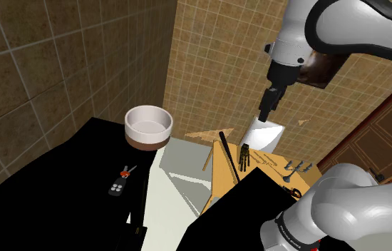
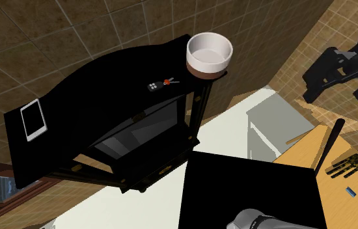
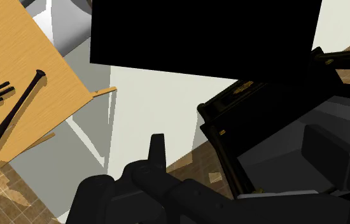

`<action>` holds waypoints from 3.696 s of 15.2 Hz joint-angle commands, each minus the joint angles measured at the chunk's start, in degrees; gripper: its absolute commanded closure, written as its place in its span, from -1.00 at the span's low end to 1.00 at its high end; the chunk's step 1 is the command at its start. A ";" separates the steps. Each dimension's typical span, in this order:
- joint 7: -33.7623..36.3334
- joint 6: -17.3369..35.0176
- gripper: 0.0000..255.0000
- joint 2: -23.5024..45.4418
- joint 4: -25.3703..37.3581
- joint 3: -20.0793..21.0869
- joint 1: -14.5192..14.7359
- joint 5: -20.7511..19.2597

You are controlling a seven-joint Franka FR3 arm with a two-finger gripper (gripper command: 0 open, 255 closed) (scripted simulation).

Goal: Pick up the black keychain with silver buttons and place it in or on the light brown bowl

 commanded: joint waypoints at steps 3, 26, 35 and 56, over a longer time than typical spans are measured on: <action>2.08 2.37 -1.00 1.34 -0.99 1.61 0.81 2.08; 23.06 31.37 -1.00 33.10 6.63 19.98 8.32 15.20; 32.54 39.09 -1.00 51.04 19.13 24.24 11.91 10.56; 34.95 45.20 1.00 57.09 19.25 24.31 13.92 8.14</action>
